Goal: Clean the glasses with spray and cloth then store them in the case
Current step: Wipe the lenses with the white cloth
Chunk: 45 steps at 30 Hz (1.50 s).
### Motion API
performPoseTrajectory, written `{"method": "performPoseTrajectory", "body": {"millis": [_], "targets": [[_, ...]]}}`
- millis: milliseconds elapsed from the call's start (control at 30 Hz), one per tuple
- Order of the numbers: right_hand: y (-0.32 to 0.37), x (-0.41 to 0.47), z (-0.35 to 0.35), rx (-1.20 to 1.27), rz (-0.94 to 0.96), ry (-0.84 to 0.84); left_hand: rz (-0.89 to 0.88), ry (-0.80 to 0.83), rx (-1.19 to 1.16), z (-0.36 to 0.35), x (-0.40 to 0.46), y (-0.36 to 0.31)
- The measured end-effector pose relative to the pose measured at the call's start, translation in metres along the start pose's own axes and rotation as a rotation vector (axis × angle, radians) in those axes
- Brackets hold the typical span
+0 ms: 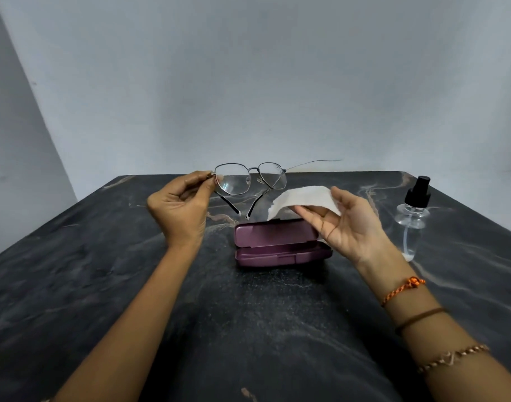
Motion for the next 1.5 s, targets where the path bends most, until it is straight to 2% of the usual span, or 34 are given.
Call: {"method": "performPoseTrajectory", "body": {"millis": [267,467,700,900,1067,1233,1500], "targets": [[0.001,-0.001,-0.003,0.077,-0.03,0.127,-0.062,0.068,0.072,-0.004,-0.004,-0.001],[0.0,-0.003,-0.002,0.136,-0.009,0.145,-0.096,0.111,0.104,-0.007,-0.007,-0.005],[0.0,-0.003,-0.002,0.114,0.029,0.094,-0.127,0.144,0.111,-0.012,-0.011,-0.013],[0.001,-0.001,0.001,0.133,0.112,0.017,-0.203,0.233,0.174,-0.018,-0.019,-0.021],[0.003,-0.001,0.005,0.119,0.252,-0.099,-0.303,0.347,0.247,-0.026,-0.025,-0.029],[0.002,-0.002,0.013,0.076,0.289,-0.186,-0.374,0.428,0.268,-0.034,-0.032,-0.036],[-0.004,-0.001,0.008,0.124,0.219,-0.124,-0.385,0.486,0.282,-0.039,-0.037,-0.041]]}}
Point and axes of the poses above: each hand's wrist, its own x-axis towards the middle knuckle, its own z-axis out of the back of the hand, y = z × x, the point moved 5 cm from there along x, towards the middle knuckle, and after that the axes turned 3 degrees about z, right-handed, at the moved point
